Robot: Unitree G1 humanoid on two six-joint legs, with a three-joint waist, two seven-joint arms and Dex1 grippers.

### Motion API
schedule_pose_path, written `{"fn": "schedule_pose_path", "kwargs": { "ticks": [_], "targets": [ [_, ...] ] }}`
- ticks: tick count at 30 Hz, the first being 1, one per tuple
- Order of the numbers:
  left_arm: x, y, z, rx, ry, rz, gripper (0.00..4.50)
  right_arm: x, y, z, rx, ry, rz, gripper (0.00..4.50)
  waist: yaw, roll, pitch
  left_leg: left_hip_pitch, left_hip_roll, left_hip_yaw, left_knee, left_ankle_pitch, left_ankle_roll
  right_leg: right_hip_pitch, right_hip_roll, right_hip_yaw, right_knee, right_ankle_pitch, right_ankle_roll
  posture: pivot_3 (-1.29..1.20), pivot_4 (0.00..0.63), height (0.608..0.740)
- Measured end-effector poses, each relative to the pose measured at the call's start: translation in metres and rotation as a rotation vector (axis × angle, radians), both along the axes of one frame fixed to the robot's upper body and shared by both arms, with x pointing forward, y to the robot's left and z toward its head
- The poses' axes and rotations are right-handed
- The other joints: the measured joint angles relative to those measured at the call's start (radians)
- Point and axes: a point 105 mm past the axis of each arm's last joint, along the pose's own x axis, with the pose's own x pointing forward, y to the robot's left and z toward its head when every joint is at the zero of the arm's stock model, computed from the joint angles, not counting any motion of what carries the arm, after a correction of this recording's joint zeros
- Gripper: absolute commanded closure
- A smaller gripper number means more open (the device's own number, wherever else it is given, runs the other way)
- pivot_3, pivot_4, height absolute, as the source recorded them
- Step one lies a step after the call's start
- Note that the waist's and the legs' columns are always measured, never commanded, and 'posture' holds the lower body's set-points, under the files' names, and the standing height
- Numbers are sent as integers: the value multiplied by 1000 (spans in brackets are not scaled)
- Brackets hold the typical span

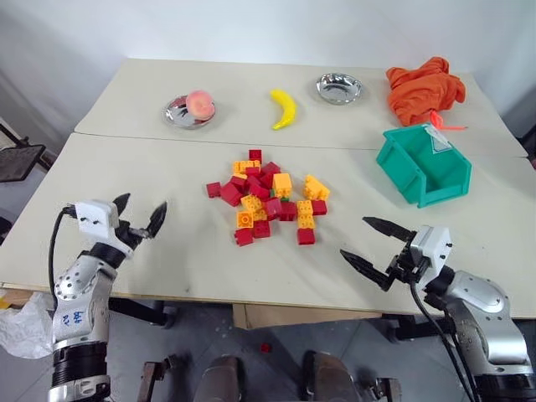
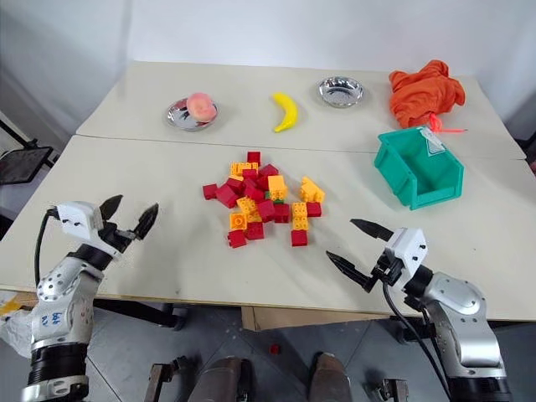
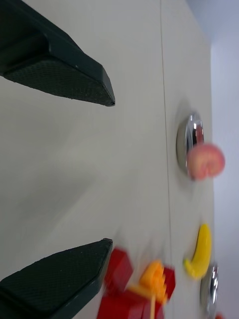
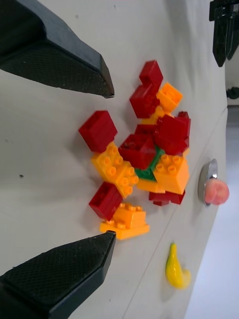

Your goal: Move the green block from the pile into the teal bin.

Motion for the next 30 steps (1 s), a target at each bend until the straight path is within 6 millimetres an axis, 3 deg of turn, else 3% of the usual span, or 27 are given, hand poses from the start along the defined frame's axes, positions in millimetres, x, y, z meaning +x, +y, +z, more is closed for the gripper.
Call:
{"fn": "schedule_pose_path", "kwargs": {
  "ticks": [4,7,11,15,18,24,27,30],
  "targets": [
    [1,-5,-4,3,12,-24,0,4,4,-3,-25,-3,3,30,-1,0,0,0,0,0,0,0,0,0,0,0,0,0,0,0,150,740],
    [-2,-29,-3,67,6,-200,0,12,29,-4,-40,-4,65,589,-7,0,0,1,0,1,1,0,0,-1,0,1,2,0,0,0,150,740],
    [-9,-59,-2,158,-5,-443,0,27,78,-1,-44,5,168,2033,-9,0,0,0,1,1,0,0,-1,-2,1,1,2,0,0,0,150,740],
    [-19,-73,-3,260,-4,-616,0,40,134,0,-43,43,260,3353,-12,0,0,0,1,1,0,0,-1,-2,1,1,2,0,-1,0,150,740],
    [-23,-78,-5,288,3,-677,0,51,165,-3,-66,76,282,4342,-15,0,0,-1,1,1,1,0,-1,-2,1,1,2,0,-1,0,150,740],
    [-26,-80,-8,293,1,-685,0,96,189,2,-105,88,132,4449,-26,0,0,-1,1,0,1,0,-1,-2,1,0,3,0,-1,0,150,740],
    [-29,-84,-15,275,13,-684,0,116,184,11,-110,50,30,4449,-33,0,0,-1,1,0,0,0,-1,-2,1,0,3,0,-1,0,150,740],
    [-31,-88,-18,282,20,-685,0,140,158,17,-105,30,-123,4449,-31,0,0,-1,1,0,1,0,-1,-2,1,0,4,0,-1,0,150,740]
  ]
}}
